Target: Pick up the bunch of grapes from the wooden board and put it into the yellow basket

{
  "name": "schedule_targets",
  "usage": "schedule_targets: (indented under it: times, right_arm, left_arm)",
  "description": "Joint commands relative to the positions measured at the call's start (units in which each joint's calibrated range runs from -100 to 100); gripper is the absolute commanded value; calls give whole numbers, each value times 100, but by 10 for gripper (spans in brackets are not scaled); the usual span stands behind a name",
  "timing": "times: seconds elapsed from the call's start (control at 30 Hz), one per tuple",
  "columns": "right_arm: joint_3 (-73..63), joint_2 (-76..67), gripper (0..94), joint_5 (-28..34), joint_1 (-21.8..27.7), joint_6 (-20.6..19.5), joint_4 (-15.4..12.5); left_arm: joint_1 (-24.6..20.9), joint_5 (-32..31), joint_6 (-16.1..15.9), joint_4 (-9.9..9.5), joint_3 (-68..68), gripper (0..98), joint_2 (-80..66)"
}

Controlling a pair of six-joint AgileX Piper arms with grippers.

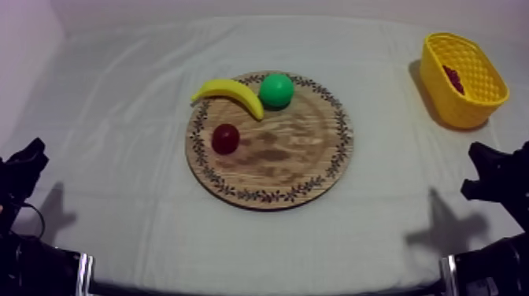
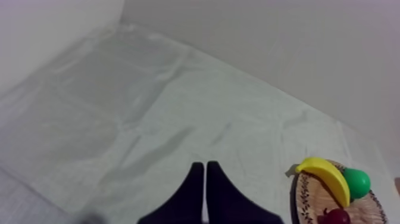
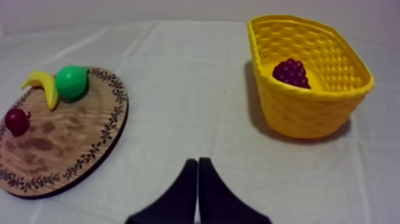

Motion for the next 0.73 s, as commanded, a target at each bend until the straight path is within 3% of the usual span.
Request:
schedule_targets:
  times: [0.0, 0.3, 0.7]
  right_arm:
    - [9, -29, 4, 93, -10, -19, 33]
    - [14, -68, 3, 131, -23, 814, 56]
    - [14, -70, 3, 133, -23, 909, 57]
  left_arm:
    - [-3, -1, 0, 1, 0, 1, 5]
    - [-3, -1, 0, 1, 0, 1, 5]
    - [-3, -1, 0, 1, 0, 1, 5]
